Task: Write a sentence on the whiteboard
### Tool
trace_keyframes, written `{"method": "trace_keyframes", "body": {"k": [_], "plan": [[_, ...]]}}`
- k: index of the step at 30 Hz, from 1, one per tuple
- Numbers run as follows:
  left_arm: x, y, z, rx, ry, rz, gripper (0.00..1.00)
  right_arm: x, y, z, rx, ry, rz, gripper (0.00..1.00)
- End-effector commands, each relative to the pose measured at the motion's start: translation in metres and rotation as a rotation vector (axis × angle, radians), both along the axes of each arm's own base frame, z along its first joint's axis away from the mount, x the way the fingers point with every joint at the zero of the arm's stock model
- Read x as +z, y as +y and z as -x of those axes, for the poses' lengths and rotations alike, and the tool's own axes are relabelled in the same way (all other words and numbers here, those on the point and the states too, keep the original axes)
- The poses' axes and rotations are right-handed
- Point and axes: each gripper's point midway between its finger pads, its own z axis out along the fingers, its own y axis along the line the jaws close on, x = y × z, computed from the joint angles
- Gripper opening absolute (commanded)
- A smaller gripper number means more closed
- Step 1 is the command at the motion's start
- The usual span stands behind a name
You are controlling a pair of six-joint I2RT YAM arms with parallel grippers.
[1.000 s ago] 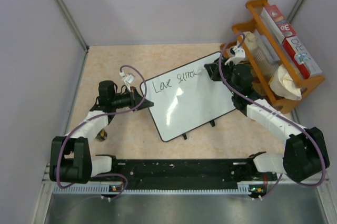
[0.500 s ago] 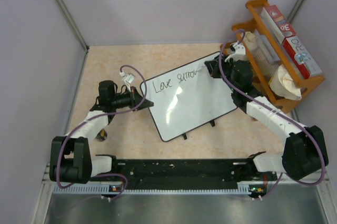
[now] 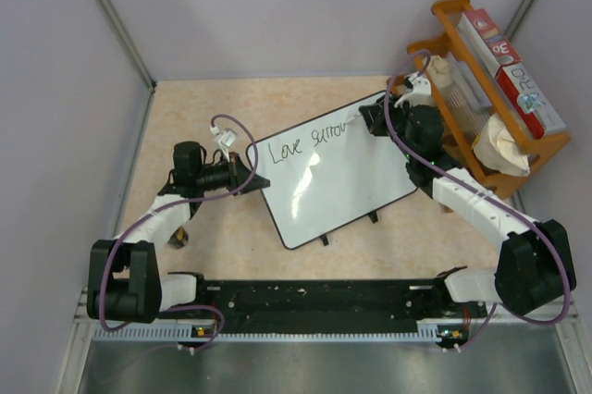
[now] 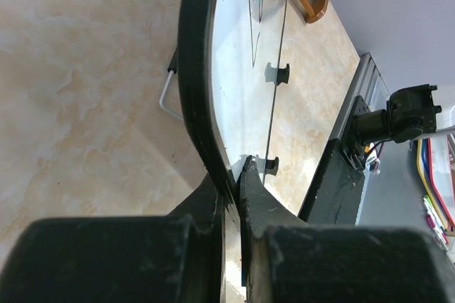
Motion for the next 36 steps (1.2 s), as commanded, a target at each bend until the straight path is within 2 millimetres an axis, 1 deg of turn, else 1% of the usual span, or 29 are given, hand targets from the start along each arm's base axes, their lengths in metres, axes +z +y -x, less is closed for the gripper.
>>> {"method": "trace_keyframes", "body": {"k": [1, 8, 18, 23, 36], "plan": [[-0.026, 0.008, -0.013, 0.0, -0.174, -0.17, 0.0, 0.017, -0.005, -0.006, -0.019, -0.045, -0.013, 0.0], [-0.026, 0.008, -0.014, 0.001, -0.174, -0.171, 0.0, 0.003, -0.006, -0.003, -0.018, -0.018, -0.003, 0.0], [-0.025, 0.008, -0.013, 0.0, -0.176, -0.17, 0.0, -0.009, -0.008, 0.002, -0.019, 0.006, 0.004, 0.0], [-0.025, 0.007, -0.013, 0.0, -0.177, -0.171, 0.0, -0.012, -0.009, 0.005, -0.019, 0.011, 0.007, 0.0], [-0.024, 0.007, -0.013, 0.001, -0.176, -0.169, 0.0, -0.008, -0.014, 0.011, -0.028, 0.001, 0.012, 0.0]]}}
